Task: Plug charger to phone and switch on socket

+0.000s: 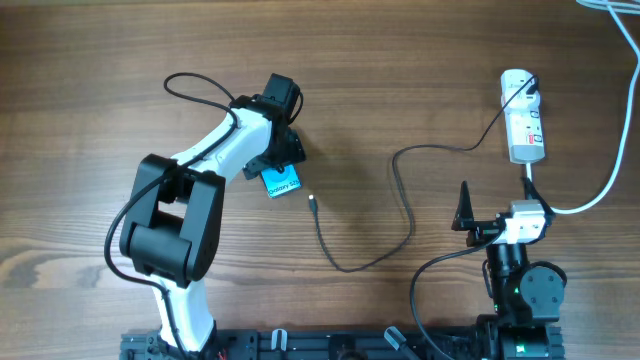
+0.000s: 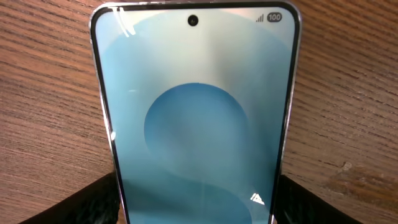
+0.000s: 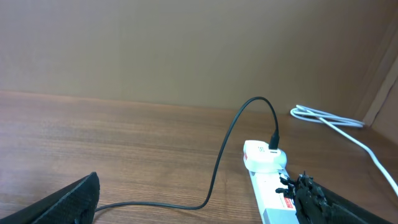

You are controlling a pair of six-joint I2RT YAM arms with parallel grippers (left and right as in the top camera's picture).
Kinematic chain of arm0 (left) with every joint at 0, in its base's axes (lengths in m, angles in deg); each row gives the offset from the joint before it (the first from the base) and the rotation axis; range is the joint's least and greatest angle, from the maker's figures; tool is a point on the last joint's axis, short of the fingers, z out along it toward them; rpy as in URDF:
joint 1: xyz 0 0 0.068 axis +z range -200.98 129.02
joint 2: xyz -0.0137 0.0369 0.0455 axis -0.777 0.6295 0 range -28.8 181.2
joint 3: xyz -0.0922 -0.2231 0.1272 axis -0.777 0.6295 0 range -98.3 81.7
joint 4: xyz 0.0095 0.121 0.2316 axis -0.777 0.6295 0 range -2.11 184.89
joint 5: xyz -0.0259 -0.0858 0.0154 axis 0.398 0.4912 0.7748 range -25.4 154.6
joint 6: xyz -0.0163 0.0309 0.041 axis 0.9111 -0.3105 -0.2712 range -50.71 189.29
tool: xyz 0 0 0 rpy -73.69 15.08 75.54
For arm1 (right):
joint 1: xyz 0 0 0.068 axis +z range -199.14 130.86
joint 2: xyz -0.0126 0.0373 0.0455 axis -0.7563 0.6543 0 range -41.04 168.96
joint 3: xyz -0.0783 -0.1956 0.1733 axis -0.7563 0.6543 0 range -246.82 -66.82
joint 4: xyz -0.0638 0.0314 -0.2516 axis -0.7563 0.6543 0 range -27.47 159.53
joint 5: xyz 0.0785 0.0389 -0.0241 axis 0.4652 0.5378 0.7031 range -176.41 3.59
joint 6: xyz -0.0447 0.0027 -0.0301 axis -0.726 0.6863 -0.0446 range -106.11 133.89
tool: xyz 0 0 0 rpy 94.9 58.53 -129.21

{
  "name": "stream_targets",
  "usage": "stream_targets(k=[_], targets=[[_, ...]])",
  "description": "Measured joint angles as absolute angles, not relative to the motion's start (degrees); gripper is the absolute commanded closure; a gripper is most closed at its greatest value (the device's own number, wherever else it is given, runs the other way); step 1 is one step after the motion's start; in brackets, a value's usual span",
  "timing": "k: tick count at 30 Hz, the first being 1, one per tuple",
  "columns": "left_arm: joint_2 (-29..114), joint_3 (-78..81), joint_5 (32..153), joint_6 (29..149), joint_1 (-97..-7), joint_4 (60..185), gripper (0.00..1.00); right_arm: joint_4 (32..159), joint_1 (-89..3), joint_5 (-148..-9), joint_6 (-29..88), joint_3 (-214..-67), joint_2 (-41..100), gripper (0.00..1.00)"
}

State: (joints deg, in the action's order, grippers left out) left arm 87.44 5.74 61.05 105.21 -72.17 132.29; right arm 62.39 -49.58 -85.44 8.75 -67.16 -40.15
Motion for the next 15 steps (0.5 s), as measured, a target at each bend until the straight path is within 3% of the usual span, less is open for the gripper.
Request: stream_targets(k=[15], targets=[[87.2, 5.5, 61.7, 105.2, -71.7, 132.8, 0.24, 62.4, -49.6, -85.4, 8.7, -67.2, -40.1, 0.0]])
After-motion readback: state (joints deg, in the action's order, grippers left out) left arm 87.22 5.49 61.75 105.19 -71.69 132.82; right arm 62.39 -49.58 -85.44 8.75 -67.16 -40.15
